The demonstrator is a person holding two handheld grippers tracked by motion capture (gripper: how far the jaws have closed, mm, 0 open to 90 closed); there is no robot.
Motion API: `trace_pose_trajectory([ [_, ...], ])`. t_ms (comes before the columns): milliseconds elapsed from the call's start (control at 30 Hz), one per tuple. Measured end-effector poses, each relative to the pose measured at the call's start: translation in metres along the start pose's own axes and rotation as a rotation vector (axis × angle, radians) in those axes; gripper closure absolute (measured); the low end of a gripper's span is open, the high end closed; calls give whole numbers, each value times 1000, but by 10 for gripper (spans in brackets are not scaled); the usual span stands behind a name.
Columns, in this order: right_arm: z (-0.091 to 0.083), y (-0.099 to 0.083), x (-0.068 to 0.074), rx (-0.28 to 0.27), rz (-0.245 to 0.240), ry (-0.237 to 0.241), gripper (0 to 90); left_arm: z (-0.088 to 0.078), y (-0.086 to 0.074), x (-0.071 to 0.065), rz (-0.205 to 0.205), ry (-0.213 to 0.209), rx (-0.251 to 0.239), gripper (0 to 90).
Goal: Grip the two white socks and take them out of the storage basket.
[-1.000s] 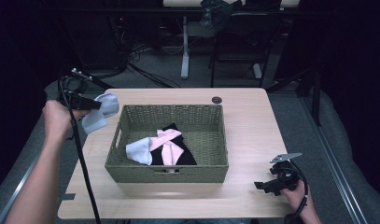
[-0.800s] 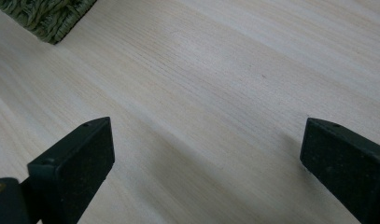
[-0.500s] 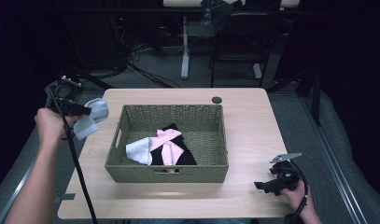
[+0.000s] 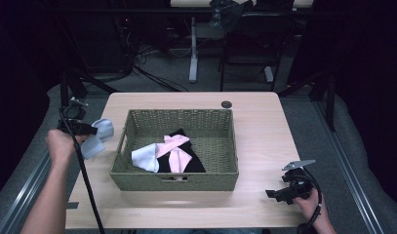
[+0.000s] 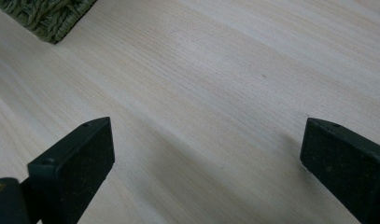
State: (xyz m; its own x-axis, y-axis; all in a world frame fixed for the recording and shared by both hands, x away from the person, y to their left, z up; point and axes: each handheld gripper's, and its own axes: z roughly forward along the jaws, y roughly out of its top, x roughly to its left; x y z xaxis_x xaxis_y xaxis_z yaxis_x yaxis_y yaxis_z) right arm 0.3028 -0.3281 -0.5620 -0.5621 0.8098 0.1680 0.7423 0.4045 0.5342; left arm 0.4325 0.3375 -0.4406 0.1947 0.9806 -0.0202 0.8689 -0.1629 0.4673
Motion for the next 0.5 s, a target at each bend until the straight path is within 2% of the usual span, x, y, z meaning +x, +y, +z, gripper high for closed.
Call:
trace_pose_trajectory([
  [67, 0, 0, 0, -3, 3, -2, 24, 15, -7, 1, -10, -10, 20, 783],
  [200, 1, 0, 1, -8, 8, 5, 24, 26, -12, 1, -24, -13, 44, 781],
  [500, 0, 0, 1, -2, 1, 1, 24, 67, -32, 3, -64, -52, 129, 773],
])
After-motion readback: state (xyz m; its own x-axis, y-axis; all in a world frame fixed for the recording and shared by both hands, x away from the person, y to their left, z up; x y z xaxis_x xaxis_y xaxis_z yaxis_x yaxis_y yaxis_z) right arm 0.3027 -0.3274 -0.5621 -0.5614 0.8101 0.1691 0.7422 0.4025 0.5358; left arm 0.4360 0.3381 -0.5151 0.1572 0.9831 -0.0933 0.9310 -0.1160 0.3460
